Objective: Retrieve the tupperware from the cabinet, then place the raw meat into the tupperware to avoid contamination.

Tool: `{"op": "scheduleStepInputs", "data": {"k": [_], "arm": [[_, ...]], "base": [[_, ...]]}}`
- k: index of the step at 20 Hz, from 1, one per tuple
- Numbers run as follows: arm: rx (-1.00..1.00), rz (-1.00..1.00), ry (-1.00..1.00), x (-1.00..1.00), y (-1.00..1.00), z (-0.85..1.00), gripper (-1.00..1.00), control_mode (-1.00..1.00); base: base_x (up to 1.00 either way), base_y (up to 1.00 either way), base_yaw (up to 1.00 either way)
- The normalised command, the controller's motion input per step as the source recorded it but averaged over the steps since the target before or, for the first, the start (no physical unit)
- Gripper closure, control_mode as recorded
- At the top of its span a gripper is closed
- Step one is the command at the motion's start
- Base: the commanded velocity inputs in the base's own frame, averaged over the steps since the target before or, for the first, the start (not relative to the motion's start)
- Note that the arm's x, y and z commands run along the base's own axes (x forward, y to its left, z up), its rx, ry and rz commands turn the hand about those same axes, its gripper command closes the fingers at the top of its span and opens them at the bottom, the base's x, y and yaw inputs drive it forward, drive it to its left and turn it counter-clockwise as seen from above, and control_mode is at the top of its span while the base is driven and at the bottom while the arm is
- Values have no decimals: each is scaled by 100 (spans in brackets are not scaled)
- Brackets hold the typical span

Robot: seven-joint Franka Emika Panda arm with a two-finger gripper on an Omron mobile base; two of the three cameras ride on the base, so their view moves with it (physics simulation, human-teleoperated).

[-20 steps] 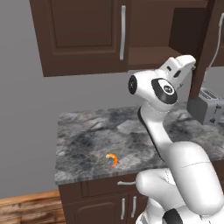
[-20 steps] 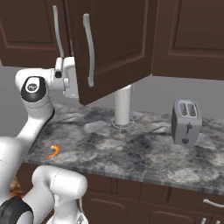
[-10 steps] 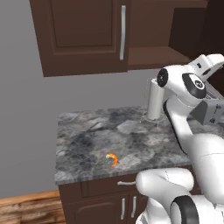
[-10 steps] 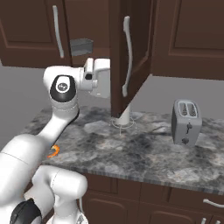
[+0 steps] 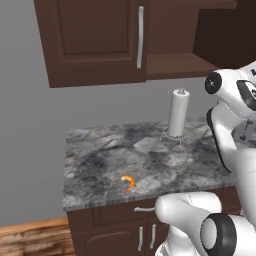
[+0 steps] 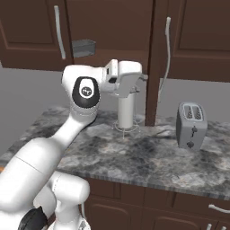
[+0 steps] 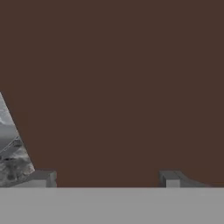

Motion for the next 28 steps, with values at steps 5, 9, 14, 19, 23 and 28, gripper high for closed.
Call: {"op": "scheduleStepInputs", "data": {"k": [5, 9, 14, 19, 23, 28], "arm": [[-7, 16, -13, -44, 41, -26, -100, -100], [-4, 17, -11, -49, 64, -31, -100, -100], [0, 23, -1, -54, 62, -30, -100, -100], [2, 36, 0, -23, 38, -16, -100, -100], [13, 38, 6, 1, 17, 2, -100, -100], [16, 34, 9, 11, 21, 6, -100, -100]], "base": [[0, 0, 0], [0, 0, 0], [0, 0, 0], [0, 0, 0], [0, 0, 0], [0, 0, 0]]}}
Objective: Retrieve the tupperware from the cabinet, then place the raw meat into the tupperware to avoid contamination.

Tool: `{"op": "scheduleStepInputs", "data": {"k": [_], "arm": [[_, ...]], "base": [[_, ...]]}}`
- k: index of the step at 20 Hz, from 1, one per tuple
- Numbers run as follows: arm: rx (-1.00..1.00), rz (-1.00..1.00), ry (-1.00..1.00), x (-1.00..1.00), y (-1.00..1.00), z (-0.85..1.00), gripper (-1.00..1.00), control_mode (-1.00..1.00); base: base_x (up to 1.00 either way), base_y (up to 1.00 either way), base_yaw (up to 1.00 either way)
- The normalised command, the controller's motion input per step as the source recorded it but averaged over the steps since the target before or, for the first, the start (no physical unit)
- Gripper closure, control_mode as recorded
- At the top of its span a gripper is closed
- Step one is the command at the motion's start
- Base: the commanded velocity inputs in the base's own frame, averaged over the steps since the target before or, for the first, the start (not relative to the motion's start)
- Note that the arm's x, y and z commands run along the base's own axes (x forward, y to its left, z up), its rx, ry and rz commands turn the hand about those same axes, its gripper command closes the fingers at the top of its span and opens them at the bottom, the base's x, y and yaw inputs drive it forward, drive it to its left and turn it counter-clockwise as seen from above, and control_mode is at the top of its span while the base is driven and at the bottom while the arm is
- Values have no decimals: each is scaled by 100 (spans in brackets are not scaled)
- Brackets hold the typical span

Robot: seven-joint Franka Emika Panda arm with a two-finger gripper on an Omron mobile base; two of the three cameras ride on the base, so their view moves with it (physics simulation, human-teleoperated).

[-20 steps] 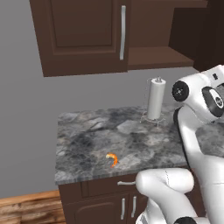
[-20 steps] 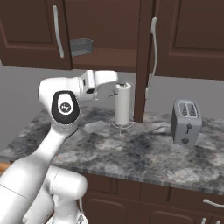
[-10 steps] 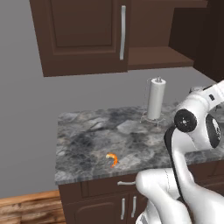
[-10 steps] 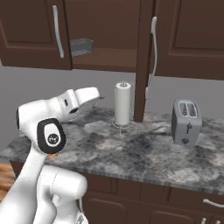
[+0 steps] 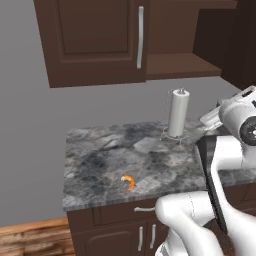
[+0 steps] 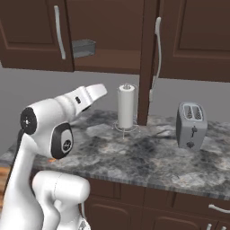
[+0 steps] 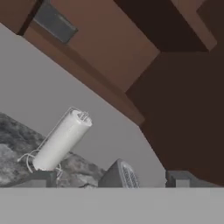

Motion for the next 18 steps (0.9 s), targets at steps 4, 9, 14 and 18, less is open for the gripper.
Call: {"op": "scheduleStepInputs", "data": {"k": [4, 9, 14, 18], "arm": [[18, 30, 9, 15, 33, 0, -100, -100], [17, 29, 8, 12, 37, 0, -100, -100], [19, 27, 8, 14, 38, 0, -100, -100], [22, 9, -5, -13, 18, 0, -100, -100]], "base": [[0, 0, 0], [0, 0, 0], [0, 0, 0], [0, 0, 0]]}}
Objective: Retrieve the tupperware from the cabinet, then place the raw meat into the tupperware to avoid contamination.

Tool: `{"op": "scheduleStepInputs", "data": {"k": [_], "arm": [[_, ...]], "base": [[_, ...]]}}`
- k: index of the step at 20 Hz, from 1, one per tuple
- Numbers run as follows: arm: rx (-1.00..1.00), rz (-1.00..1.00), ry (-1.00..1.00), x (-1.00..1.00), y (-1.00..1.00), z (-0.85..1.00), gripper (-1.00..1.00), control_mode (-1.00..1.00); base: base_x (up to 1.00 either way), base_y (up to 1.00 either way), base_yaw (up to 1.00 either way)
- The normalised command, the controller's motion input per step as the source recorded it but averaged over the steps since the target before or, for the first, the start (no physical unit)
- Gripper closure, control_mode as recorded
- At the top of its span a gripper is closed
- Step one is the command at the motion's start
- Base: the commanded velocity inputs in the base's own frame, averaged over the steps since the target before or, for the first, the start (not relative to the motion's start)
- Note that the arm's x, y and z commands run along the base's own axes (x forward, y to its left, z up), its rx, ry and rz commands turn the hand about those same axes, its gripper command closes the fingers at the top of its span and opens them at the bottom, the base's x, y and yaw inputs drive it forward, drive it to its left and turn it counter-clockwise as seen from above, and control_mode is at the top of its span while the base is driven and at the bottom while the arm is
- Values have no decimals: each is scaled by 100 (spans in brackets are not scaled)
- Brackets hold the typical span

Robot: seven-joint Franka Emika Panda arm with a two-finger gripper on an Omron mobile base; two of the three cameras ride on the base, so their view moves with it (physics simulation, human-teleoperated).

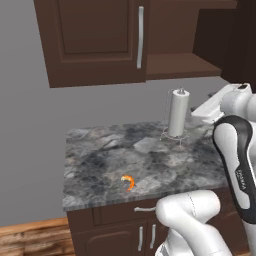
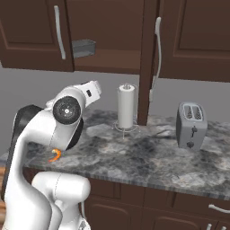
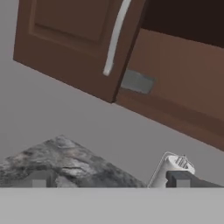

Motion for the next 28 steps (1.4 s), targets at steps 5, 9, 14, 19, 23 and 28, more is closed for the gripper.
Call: {"op": "scheduleStepInputs", "data": {"k": [5, 9, 14, 19, 23, 28], "arm": [[2, 0, -7, -7, 12, 2, -100, -100], [11, -4, -30, -23, 54, 26, -100, -100], [15, -5, -27, -7, 54, 39, -100, -100], [16, -5, -12, 4, 54, 42, -100, -100], [16, -4, -2, 28, 51, 38, -100, -100], [18, -1, 2, 67, 35, 22, -100, -100]], "base": [[0, 0, 0], [0, 0, 0], [0, 0, 0], [0, 0, 0], [0, 0, 0], [0, 0, 0]]}}
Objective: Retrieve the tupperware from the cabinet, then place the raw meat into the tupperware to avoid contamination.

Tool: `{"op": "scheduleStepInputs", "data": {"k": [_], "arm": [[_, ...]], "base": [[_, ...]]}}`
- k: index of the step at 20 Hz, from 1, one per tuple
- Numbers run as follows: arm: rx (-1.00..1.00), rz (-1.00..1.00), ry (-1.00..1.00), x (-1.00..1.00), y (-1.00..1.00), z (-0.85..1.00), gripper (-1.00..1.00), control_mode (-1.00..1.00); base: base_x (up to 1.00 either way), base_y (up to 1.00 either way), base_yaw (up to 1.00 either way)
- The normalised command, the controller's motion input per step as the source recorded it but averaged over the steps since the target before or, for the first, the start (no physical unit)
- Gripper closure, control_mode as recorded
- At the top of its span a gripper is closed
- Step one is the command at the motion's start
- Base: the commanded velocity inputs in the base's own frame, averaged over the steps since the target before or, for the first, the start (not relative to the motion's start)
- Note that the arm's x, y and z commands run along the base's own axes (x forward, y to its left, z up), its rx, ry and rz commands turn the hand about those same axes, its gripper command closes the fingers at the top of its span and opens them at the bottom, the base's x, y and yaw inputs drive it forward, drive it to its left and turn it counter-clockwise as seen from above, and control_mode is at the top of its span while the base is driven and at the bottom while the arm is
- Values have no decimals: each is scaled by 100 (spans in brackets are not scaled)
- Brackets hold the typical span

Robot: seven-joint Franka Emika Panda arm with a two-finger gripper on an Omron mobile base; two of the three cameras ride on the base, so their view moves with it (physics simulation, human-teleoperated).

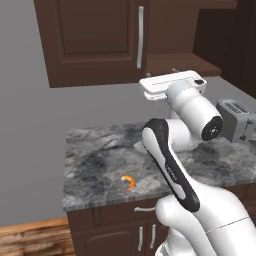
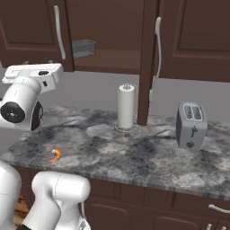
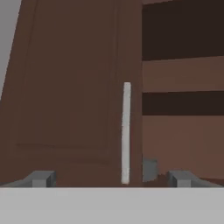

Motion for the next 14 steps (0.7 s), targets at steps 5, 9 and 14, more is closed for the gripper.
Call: {"op": "scheduleStepInputs", "data": {"k": [5, 9, 14], "arm": [[17, -1, 0, 77, 23, 27, -100, -100], [9, -4, 0, 72, 6, 28, -100, -100], [4, -5, 3, 66, 0, 23, -100, -100]], "base": [[0, 0, 0], [0, 0, 0], [0, 0, 0]]}}
